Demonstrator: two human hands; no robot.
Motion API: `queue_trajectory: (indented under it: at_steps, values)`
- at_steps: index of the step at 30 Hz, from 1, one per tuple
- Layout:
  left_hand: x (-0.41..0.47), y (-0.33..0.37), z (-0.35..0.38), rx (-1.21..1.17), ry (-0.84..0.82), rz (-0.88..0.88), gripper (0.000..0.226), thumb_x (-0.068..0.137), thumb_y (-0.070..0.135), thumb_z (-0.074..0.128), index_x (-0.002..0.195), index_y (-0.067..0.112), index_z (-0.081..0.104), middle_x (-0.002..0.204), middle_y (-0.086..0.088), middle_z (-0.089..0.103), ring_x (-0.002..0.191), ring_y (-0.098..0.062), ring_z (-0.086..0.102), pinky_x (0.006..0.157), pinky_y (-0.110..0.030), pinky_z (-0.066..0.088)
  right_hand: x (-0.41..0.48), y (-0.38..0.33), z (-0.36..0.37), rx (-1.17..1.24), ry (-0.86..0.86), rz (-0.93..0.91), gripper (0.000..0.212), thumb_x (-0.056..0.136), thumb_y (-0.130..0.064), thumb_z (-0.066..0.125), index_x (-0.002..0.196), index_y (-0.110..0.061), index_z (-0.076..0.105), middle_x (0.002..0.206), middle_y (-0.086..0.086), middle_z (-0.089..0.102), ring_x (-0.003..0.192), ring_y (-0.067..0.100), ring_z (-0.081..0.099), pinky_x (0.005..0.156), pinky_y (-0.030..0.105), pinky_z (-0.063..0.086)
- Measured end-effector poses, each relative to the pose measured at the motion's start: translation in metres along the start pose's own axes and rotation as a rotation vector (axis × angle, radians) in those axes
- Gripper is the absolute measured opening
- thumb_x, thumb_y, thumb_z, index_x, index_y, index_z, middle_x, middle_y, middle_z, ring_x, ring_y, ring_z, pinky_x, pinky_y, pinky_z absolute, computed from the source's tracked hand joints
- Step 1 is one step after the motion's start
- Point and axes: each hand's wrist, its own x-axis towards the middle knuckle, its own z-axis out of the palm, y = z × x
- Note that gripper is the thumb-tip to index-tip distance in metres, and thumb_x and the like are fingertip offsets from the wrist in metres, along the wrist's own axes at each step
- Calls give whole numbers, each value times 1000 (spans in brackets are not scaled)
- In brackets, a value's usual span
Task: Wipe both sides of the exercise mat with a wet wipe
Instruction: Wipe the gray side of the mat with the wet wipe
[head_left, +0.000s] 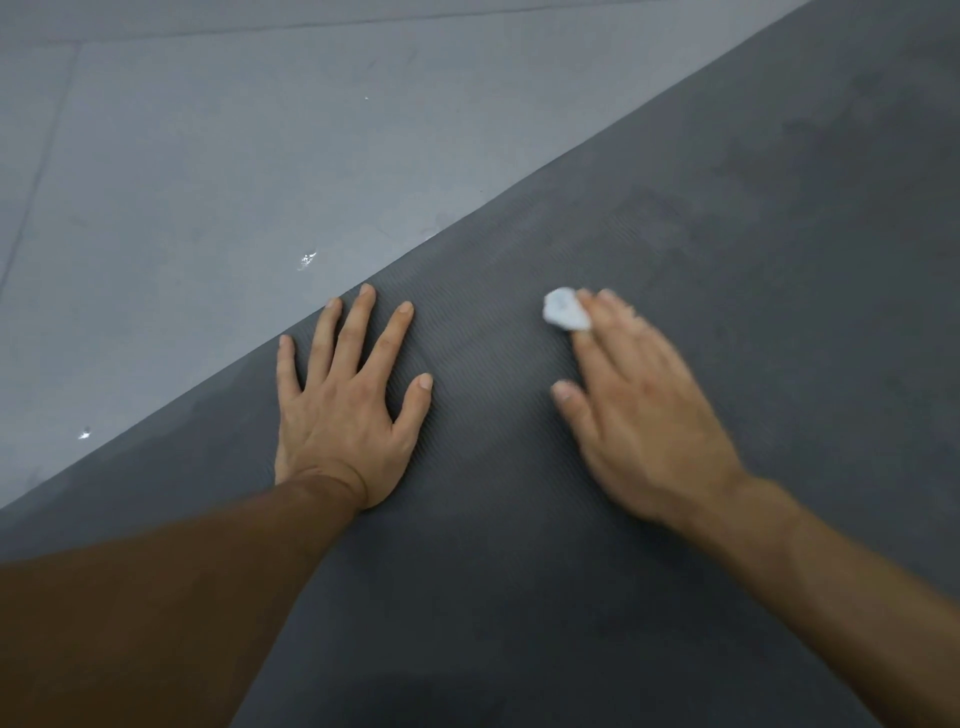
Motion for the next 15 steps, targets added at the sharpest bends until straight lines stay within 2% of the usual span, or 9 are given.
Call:
queue_trajectory:
  at_steps: [3, 5, 7, 9, 12, 15]
  values:
    - [0, 0, 0, 3, 5, -3, 68, 100, 64, 19, 164, 41, 13, 173, 9, 5, 160, -16, -1, 127, -59, 2, -34, -43, 6, 26, -93, -201, 67, 107, -46, 31, 160, -5, 32, 171, 8, 21, 160, 20, 10, 130, 39, 14]
    - [1, 1, 1, -2, 10, -4, 68, 100, 63, 20, 164, 41, 14, 173, 9, 6, 160, -17, 0, 127, -58, 2, -55, -60, 12, 27, -172, -315, 66, 109, -48, 28, 161, -7, 31, 173, 6, 16, 160, 17, 5, 129, 40, 17]
    - [0, 1, 1, -6, 11, -2, 68, 100, 63, 20, 164, 41, 15, 173, 9, 6, 160, -17, 0, 127, -58, 2, -60, -59, 13, -1, -174, -367, 66, 109, -47, 28, 162, -7, 29, 173, 5, 15, 160, 16, 5, 129, 40, 19]
    - [1, 1, 0, 2, 7, -5, 68, 100, 64, 19, 164, 41, 14, 173, 9, 5, 160, -17, -1, 127, -58, 2, -47, -43, 11, -33, -124, -340, 66, 108, -46, 30, 161, -7, 31, 172, 4, 20, 160, 16, 11, 128, 39, 20]
    - [1, 0, 1, 1, -2, 3, 68, 100, 65, 17, 164, 41, 11, 174, 9, 3, 160, -17, -2, 127, -58, 1, -11, -6, 3, -52, -36, -202, 64, 108, -44, 29, 159, -7, 35, 170, 6, 27, 158, 20, 20, 128, 40, 19]
    - [1, 0, 0, -1, -6, 3, 68, 100, 65, 15, 164, 41, 11, 174, 9, 2, 160, -16, -4, 127, -58, 0, 24, 36, -4, -99, 41, -42, 66, 107, -45, 25, 160, -7, 31, 168, 11, 29, 157, 26, 23, 127, 41, 18]
